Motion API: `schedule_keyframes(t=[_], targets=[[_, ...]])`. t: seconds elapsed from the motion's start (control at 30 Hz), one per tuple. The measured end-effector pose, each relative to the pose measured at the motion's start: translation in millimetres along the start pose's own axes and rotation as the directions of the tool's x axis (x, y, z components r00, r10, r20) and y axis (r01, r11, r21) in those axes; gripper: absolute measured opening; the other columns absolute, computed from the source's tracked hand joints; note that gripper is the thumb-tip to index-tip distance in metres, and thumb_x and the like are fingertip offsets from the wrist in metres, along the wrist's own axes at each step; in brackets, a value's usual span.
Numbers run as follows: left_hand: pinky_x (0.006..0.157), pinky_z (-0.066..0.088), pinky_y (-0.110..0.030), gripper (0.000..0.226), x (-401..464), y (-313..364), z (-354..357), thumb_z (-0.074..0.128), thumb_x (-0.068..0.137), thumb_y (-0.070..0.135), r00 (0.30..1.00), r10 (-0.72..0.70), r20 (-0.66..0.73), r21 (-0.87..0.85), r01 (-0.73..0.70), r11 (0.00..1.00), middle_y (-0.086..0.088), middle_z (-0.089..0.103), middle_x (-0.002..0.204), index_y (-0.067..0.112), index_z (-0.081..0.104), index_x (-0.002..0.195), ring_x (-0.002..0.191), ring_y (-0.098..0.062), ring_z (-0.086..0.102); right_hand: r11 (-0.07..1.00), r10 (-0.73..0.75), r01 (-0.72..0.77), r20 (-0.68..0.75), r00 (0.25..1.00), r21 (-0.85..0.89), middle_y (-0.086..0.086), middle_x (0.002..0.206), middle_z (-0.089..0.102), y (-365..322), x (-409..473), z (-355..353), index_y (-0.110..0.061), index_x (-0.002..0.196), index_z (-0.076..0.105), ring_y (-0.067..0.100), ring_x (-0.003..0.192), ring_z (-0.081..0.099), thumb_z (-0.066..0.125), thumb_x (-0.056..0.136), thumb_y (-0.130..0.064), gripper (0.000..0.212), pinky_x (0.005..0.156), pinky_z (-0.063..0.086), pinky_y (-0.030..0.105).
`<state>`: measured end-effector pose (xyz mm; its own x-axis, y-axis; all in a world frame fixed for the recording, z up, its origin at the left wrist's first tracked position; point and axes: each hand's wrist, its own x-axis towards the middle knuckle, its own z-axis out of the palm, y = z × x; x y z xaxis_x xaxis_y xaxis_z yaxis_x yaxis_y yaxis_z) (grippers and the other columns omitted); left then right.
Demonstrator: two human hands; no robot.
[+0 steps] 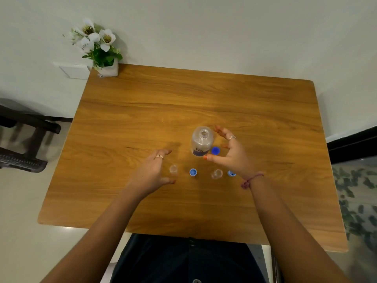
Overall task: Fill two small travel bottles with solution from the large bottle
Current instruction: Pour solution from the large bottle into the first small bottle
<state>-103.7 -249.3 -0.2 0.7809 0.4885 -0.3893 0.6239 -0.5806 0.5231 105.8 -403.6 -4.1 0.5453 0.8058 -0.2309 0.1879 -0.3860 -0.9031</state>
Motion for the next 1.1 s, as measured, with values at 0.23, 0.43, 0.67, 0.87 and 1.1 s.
schedule_keyframes(t=[0.23, 0.43, 0.67, 0.87, 1.1], targets=[[0.107, 0.038, -0.035, 0.083, 14, -20, 23, 0.083, 0.073, 0.02, 0.997, -0.014, 0.08, -0.33, 0.04, 0.943, 0.011, 0.052, 0.14, 0.022, 0.035, 0.141, 0.128, -0.008, 0.046, 0.994, 0.077, -0.065, -0.139, 0.987, 0.086, -0.023, 0.118, 0.053, -4, 15, 39, -0.04, 0.126, 0.04, -0.011, 0.106, 0.053, 0.088, 0.06, -0.025, 0.083, 0.081, 0.043, 0.005], [0.102, 0.045, -0.034, 0.043, 21, -27, 17, 0.08, 0.075, 0.017, 0.997, -0.032, 0.077, -0.459, 0.064, 0.886, 0.01, 0.066, 0.114, 0.026, 0.059, 0.112, 0.111, -0.009, 0.058, 0.988, 0.124, -0.099, -0.239, 0.963, 0.114, -0.013, 0.117, 0.059, -6, 15, 47, -0.032, 0.121, 0.049, -0.001, 0.107, 0.057, 0.089, 0.057, -0.023, 0.076, 0.081, 0.047, 0.009], [0.097, 0.05, -0.032, 0.041, 26, -7, -55, 0.084, 0.07, 0.014, 0.969, 0.096, -0.227, -0.63, -0.222, 0.744, 0.012, 0.071, 0.104, 0.033, 0.064, 0.101, 0.103, -0.007, 0.066, 0.98, 0.098, -0.031, -0.342, 0.934, 0.195, -0.009, 0.123, 0.058, -53, 25, 44, -0.021, 0.127, 0.05, 0.004, 0.112, 0.056, 0.09, 0.055, -0.025, 0.082, 0.086, 0.048, 0.016], [0.083, 0.057, -0.026, 0.045, 31, 30, -141, 0.083, 0.071, 0.011, 0.907, 0.149, -0.394, -0.702, -0.402, 0.589, 0.002, 0.073, 0.102, 0.018, 0.065, 0.112, 0.094, -0.007, 0.07, 0.991, -0.113, 0.131, -0.443, 0.889, 0.01, -0.006, 0.125, 0.057, -138, 43, 26, -0.018, 0.131, 0.05, 0.008, 0.115, 0.052, 0.087, 0.057, -0.029, 0.083, 0.088, 0.05, 0.023], [0.08, 0.057, -0.024, 0.043, 32, 60, -207, 0.087, 0.067, 0.013, 0.839, 0.122, -0.531, -0.706, -0.517, 0.484, -0.006, 0.074, 0.1, 0.012, 0.068, 0.105, 0.094, -0.016, 0.071, 0.917, -0.385, 0.269, -0.476, 0.79, -0.295, -0.006, 0.119, 0.06, -221, 60, 8, -0.023, 0.126, 0.054, 0.005, 0.104, 0.052, 0.084, 0.06, -0.027, 0.073, 0.081, 0.048, 0.017]])
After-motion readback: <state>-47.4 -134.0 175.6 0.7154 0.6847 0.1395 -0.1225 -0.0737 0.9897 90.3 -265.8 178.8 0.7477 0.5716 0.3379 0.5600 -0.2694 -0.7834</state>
